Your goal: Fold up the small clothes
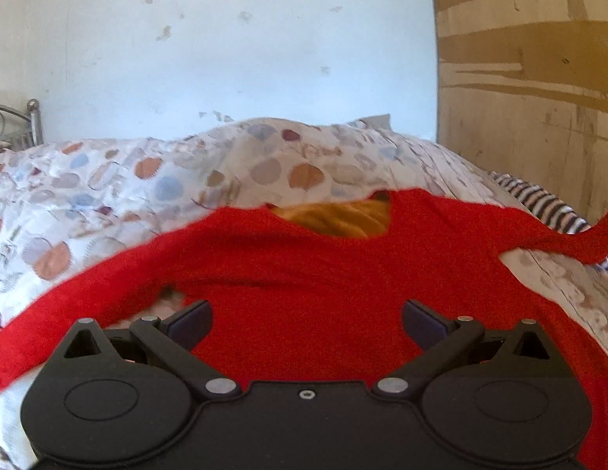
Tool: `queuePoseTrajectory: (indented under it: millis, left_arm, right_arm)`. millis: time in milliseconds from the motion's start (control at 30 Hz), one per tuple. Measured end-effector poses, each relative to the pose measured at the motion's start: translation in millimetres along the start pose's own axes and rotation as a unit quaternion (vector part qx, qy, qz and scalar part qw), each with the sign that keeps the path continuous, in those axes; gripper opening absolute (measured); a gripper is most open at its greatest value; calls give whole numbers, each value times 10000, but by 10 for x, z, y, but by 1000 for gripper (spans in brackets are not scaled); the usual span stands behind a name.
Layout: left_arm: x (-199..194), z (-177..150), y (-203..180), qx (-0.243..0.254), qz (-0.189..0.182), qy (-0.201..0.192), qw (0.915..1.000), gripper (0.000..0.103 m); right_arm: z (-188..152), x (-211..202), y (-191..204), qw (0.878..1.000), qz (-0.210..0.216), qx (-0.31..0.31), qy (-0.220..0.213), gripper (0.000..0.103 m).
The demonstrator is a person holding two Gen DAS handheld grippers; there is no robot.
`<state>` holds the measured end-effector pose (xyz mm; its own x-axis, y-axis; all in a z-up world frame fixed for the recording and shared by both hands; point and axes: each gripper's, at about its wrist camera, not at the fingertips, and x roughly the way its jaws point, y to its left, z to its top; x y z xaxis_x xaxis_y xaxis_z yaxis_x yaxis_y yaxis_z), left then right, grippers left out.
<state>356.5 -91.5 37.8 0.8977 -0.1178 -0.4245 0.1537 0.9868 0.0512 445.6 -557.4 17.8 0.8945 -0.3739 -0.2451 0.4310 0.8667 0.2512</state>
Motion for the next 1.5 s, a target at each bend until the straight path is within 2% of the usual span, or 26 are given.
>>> queuePoseTrajectory:
  millis: [167, 267, 367, 467, 567, 600, 700, 767, 800, 833, 900, 967, 1033, 1133, 1267, 1367, 1467, 1500]
  left_arm:
    - [-131, 100, 197, -176, 104, -124, 9997, 102]
    - [-202, 101, 333, -278, 193, -160, 9993, 102]
    - [-252, 82, 503, -447, 385, -192, 9981, 102]
    - [-269, 45, 688, -699, 604, -192, 9955, 102]
    - [-260, -4, 876, -972, 861, -140, 9914, 102]
    - [-269, -28, 927, -1011, 903, -136, 9907, 102]
    - [-282, -113, 1020, -1032, 1007, -118, 9895, 102]
    - [-274, -179, 1061, -1004, 1027, -72, 9896, 102]
    - [-261, -211, 1072, -999, 1029, -40, 9897, 102]
    - [-251, -238, 1087, -1001, 1017, -19, 9898, 102]
    - [-222, -284, 1088, -1012, 999, 23, 9898, 102]
    - [-158, -298, 1069, -1035, 965, 41, 9899, 102]
    - [-96, -283, 1038, -1125, 857, -16, 9899, 102]
    - [30, -212, 960, -1350, 536, -216, 9892, 103]
    - [297, -158, 770, -1339, 88, -315, 9905, 102]
    - [571, -212, 609, -1104, 129, -155, 9937, 102]
    - [774, -314, 542, -1003, 383, 102, 9942, 102]
    - [817, -355, 550, -1038, 409, 180, 9936, 103]
  right_arm:
    - [257, -263, 840, 9919, 1239, -154, -234, 5]
    - [238, -464, 1386, 9782, 1980, -502, -376, 5]
    - [71, -704, 1905, 9579, 2682, -951, -368, 5]
    - [-252, -922, 2395, 9309, 3279, -1601, -179, 5]
    - [-766, -1142, 2865, 8932, 3691, -2565, 109, 5]
    - [-979, -1226, 2990, 8770, 3780, -2958, 210, 5]
    - [-1493, -1366, 3174, 8322, 3965, -3821, 649, 6]
    - [-1654, -1528, 3147, 8155, 4078, -4042, 729, 8]
    - [-1693, -1580, 3091, 8101, 4113, -4110, 752, 22]
    - [-1694, -1634, 3024, 8076, 4149, -4121, 763, 47]
    - [-1613, -1692, 2864, 8106, 4203, -4020, 682, 71]
    - [-1505, -1689, 2650, 8191, 4103, -3960, 624, 74]
    - [-1401, -1627, 2436, 8355, 3887, -3842, 576, 91]
    - [-1258, -1433, 2213, 8676, 3446, -3546, 521, 100]
    - [-1148, -1111, 1872, 9070, 2419, -3425, 385, 103]
    - [-1128, -838, 1641, 9262, 1781, -3299, 394, 102]
    - [-1171, -544, 1498, 9333, 1400, -3275, 457, 88]
    - [-1197, -454, 1473, 9350, 1354, -3234, 527, 79]
